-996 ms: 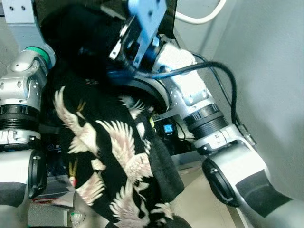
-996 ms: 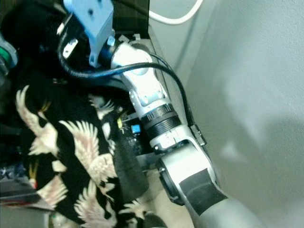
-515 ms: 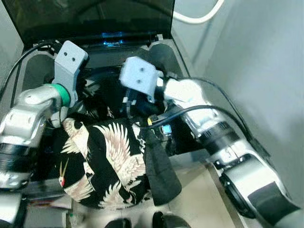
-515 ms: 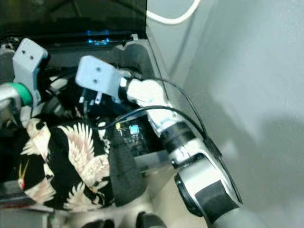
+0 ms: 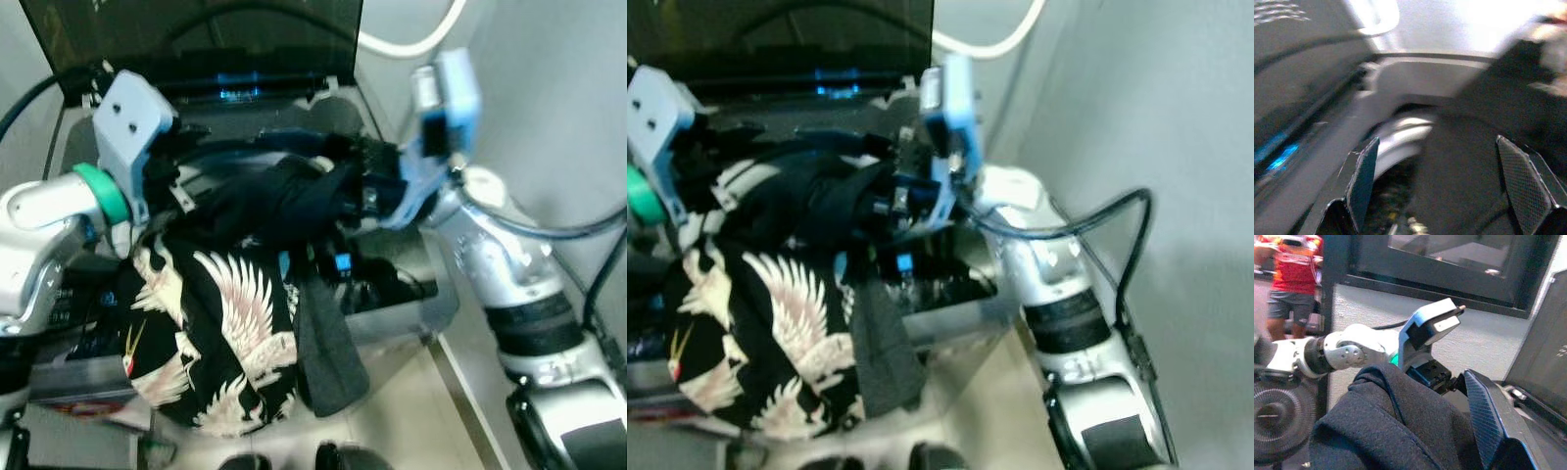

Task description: Clothes washing

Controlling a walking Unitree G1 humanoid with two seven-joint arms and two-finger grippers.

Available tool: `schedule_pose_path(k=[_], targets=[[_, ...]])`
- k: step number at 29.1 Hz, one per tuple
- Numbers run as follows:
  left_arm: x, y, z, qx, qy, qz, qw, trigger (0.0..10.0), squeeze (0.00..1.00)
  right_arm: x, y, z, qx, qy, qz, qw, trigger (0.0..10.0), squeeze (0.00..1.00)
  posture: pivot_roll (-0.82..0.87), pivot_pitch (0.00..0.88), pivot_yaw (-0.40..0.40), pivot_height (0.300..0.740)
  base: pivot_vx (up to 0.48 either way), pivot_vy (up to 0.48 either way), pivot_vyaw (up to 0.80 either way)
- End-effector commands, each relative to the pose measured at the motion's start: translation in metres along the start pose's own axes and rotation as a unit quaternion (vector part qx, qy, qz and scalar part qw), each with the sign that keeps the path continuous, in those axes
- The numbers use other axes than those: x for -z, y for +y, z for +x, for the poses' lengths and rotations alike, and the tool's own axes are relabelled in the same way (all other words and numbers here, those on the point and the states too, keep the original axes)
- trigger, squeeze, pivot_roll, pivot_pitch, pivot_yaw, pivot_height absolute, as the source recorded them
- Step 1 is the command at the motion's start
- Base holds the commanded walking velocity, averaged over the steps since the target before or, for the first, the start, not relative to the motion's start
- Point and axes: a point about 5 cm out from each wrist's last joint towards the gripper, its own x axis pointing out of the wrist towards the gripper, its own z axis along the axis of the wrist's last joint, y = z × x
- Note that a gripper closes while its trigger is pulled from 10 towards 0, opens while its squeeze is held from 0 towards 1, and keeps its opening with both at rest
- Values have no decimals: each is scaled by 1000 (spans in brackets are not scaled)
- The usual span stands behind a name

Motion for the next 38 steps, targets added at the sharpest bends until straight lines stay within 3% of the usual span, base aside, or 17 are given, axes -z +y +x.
schedule_pose_path(k=[1,3,5,6,8,9,12,13,14,17,24,27,29,30,31,38], targets=[[0,-12,-5,42,7,-1,999,10000,0,-1,4,-2,-5,1,-1,1000,10000,0,71,98,29,740,0,0,0],[4,-20,-11,70,22,0,997,10000,0,-2,3,-7,17,3,-7,1000,10000,0,75,102,25,740,0,0,0],[12,-29,-22,95,64,20,993,10000,0,-5,-4,-16,91,-7,-20,996,10000,0,82,103,23,740,0,0,0],[12,-29,-22,95,64,20,993,10000,0,-5,-4,-16,91,-7,-20,996,10000,0,82,103,23,740,0,0,0],[17,-27,-30,83,101,56,990,10000,0,-10,-13,-24,177,-35,-18,983,10000,0,96,98,33,740,0,0,0],[16,-23,-32,68,107,68,990,10000,0,-11,-12,-24,188,-41,-9,981,10000,0,96,98,33,740,0,0,0],[16,-23,-32,68,107,68,990,10000,0,-11,-12,-24,188,-41,-9,981,10000,0,96,98,33,740,0,0,0],[13,-21,-32,64,103,69,990,10000,0,-7,-2,-19,155,-28,-1,987,10000,0,100,93,36,740,0,0,0],[13,-21,-32,64,103,69,990,10000,0,-7,-2,-19,155,-28,-1,987,10000,0,100,93,36,740,0,0,0],[11,-35,-32,114,103,64,986,10000,0,9,31,-11,34,53,0,998,10000,0,98,93,38,740,0,0,0],[17,-40,-31,112,109,66,985,10000,0,19,36,-15,11,113,-15,993,10000,0,96,93,35,740,0,0,0],[16,-40,-30,107,104,66,987,10000,0,13,33,-17,15,98,-11,995,10000,0,96,93,30,740,0,0,0],[9,-42,-31,116,80,49,989,10000,0,-21,23,-22,42,-13,20,999,10000,0,96,91,29,740,0,0,0],[9,-42,-31,116,80,49,989,10000,0,-21,23,-22,42,-13,20,999,10000,0,96,91,29,740,0,0,0],[7,-47,-33,130,72,37,988,10000,0,-32,23,-25,44,-52,33,997,10000,0,97,89,33,740,0,0,0],[10,-60,-36,171,77,18,982,10000,0,-39,25,-27,38,-92,54,994,10000,0,101,87,33,740,0,0,0]])
